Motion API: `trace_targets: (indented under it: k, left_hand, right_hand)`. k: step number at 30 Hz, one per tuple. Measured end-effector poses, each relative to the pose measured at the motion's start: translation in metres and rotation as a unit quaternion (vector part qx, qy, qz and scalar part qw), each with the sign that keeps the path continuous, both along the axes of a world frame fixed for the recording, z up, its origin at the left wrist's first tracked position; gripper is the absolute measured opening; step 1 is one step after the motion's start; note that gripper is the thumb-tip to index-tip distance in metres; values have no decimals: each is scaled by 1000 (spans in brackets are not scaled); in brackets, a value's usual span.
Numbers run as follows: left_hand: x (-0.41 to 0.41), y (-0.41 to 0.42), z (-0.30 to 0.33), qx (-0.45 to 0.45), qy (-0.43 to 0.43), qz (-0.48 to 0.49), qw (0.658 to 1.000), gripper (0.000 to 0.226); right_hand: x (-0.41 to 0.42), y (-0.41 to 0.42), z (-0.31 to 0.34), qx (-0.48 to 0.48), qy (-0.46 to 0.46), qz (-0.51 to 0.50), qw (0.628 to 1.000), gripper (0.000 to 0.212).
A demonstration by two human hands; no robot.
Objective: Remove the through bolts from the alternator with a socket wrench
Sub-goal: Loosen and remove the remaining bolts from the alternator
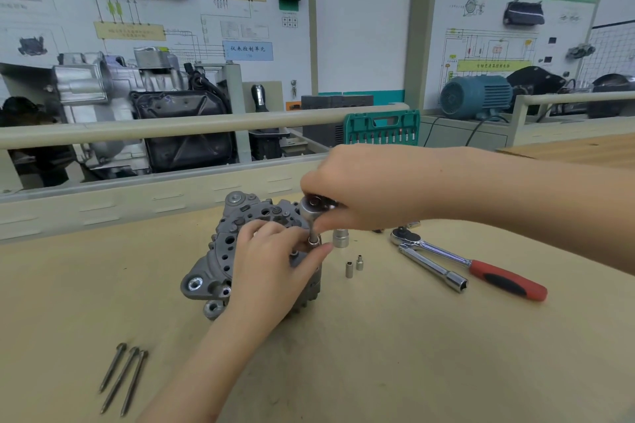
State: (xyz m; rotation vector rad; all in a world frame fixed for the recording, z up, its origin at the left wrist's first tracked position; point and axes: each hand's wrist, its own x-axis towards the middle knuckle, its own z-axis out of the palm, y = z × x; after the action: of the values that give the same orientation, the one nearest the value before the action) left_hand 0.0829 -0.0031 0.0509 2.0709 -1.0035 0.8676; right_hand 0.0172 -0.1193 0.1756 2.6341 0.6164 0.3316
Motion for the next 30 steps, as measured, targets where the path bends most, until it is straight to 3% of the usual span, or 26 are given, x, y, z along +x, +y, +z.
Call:
trace_targets:
  k: [4,14,21,27,30]
  left_hand:
    - [3,3,-1,22,7,-27,999,19]
    - [1,-1,-1,-15,11,2,1000,17]
    - [7,6,0,8,63,-81,995,14]
    - [4,0,-1,-29,33,-9,999,15]
    - [3,0,0,-32,36,-23,999,15]
  right_hand:
    - [2,-3,1,-2,19,2,1000,17]
    - [0,-1,4,-20,10,-26,999,38]
    - [-4,0,5,-5,28,-4,1000,15]
    - [0,0,5,-13,14,-25,1000,35]
    - [-1,1,3,-11,11,-25,1000,38]
